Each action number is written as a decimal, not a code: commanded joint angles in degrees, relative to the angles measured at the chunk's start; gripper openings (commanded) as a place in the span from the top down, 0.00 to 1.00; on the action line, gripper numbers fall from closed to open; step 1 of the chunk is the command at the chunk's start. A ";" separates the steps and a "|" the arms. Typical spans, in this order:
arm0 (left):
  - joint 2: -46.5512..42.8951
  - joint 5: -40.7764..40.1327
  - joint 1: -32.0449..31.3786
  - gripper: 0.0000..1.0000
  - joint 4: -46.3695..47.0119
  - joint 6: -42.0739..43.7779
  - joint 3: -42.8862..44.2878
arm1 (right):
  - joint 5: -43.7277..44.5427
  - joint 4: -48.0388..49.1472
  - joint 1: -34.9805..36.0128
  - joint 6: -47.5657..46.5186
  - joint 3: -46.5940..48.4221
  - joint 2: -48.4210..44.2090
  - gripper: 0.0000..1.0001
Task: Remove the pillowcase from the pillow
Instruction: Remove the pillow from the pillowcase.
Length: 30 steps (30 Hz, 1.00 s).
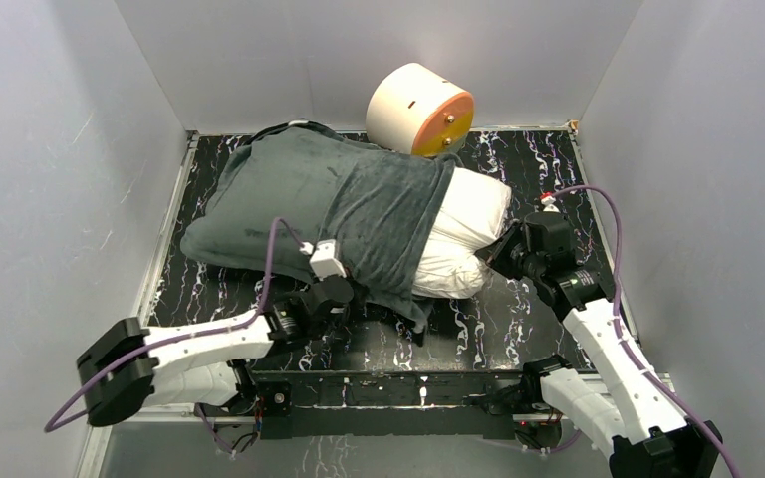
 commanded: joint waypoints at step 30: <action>-15.92 0.85 1.53 0.38 -29.92 20.77 19.37 | -16.62 3.99 -11.99 -3.80 -13.20 -13.48 1.00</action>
